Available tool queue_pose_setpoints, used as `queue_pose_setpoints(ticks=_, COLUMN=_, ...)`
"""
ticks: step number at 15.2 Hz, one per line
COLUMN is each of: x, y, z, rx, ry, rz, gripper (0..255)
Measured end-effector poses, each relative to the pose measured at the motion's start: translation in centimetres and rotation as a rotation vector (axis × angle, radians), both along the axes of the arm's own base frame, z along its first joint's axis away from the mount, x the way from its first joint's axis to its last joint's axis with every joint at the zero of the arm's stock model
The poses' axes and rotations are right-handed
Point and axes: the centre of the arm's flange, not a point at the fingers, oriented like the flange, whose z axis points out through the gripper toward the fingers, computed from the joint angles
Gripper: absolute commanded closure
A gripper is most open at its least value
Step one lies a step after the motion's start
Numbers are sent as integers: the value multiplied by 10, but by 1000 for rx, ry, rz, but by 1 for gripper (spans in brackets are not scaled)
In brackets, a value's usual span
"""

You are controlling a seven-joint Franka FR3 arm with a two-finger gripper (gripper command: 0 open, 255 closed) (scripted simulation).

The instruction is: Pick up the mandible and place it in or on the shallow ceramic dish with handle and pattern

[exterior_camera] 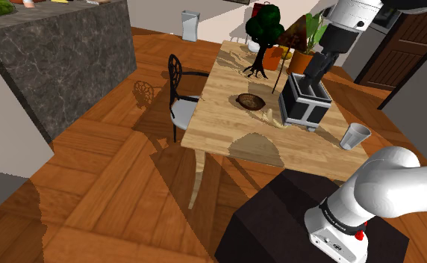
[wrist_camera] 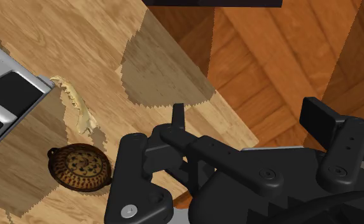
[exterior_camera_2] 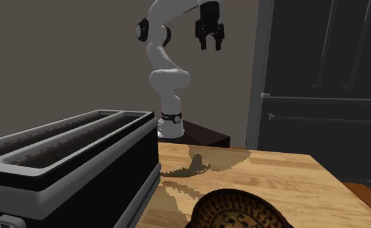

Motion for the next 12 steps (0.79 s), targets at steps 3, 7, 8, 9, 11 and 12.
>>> queue_pose_setpoints(ticks=3, x=6, y=-11, z=-11, rx=1, ry=8, rz=17, gripper=0)
queue_pose_setpoints(ticks=7, x=28, y=-45, z=-42, rx=4, ry=30, rz=73, gripper=0)
queue_pose_setpoints(ticks=8, x=30, y=-55, z=-51, rx=6, ry=36, rz=88, gripper=0)
queue_pose_setpoints(ticks=9, x=36, y=-65, z=-62, rx=7, ry=42, rz=103, gripper=0)
queue_pose_setpoints(ticks=11, x=46, y=-81, z=-80, rx=9, ry=54, rz=134, gripper=0)
queue_pose_setpoints(ticks=12, x=50, y=-90, z=-88, rx=10, ry=60, rz=149, gripper=0)
